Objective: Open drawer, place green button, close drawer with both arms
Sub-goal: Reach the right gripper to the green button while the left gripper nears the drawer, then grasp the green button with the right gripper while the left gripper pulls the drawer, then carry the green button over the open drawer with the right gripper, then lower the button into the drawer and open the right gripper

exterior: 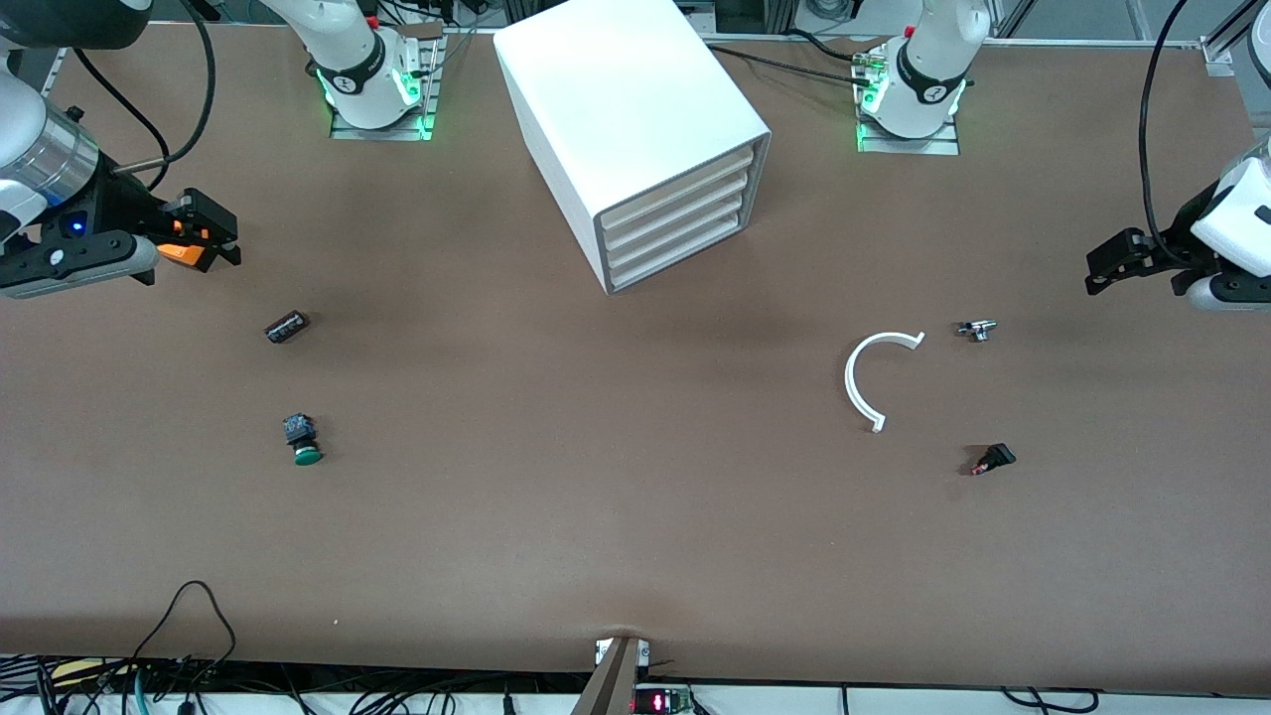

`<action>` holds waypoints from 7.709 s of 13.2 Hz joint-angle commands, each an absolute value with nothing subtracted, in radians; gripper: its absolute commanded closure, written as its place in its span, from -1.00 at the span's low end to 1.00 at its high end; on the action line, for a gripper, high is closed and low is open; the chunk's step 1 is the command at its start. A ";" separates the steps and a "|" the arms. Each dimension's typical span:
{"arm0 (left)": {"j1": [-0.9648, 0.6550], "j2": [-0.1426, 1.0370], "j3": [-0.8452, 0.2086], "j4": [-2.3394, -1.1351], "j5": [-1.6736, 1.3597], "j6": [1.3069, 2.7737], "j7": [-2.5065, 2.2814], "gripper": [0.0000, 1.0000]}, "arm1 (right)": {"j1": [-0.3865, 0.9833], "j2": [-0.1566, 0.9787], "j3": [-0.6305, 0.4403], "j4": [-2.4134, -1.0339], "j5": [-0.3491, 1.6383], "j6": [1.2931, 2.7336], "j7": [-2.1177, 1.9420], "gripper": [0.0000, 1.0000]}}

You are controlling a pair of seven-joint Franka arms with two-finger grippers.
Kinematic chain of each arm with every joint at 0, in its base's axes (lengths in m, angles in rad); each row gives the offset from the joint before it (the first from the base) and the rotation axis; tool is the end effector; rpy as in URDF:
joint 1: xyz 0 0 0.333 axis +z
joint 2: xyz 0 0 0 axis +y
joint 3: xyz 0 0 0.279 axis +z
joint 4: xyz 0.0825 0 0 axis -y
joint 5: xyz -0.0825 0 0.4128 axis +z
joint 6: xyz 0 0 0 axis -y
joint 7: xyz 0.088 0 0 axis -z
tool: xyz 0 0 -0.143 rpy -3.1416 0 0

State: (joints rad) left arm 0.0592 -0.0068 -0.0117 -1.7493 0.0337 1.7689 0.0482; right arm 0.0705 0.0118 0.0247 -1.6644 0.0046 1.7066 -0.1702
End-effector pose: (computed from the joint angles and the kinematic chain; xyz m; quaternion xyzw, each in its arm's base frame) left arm 0.5923 0.0323 0.4828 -0.9998 0.0034 -0.0124 0.0172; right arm 0.5945 0.0573 0.5094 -0.9911 -0.1320 -0.0153 0.0019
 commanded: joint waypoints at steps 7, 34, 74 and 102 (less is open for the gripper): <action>0.000 0.024 -0.035 -1.752 -0.023 1.626 0.160 -1.00 | 0.063 0.017 0.032 -1.647 -0.009 1.690 -0.170 -1.00; -0.215 0.799 -0.209 -1.807 -1.057 1.618 0.963 -0.09 | -0.054 0.524 0.023 -1.861 -0.006 2.400 -0.721 -1.00; -0.138 0.824 -0.146 -1.787 -1.264 1.703 0.865 -0.99 | 0.257 0.563 0.225 -1.327 0.041 1.776 0.277 1.00; -0.025 0.508 -0.095 -1.463 0.040 1.688 0.414 -1.00 | 0.804 0.785 0.218 -1.244 -0.067 2.057 1.476 1.00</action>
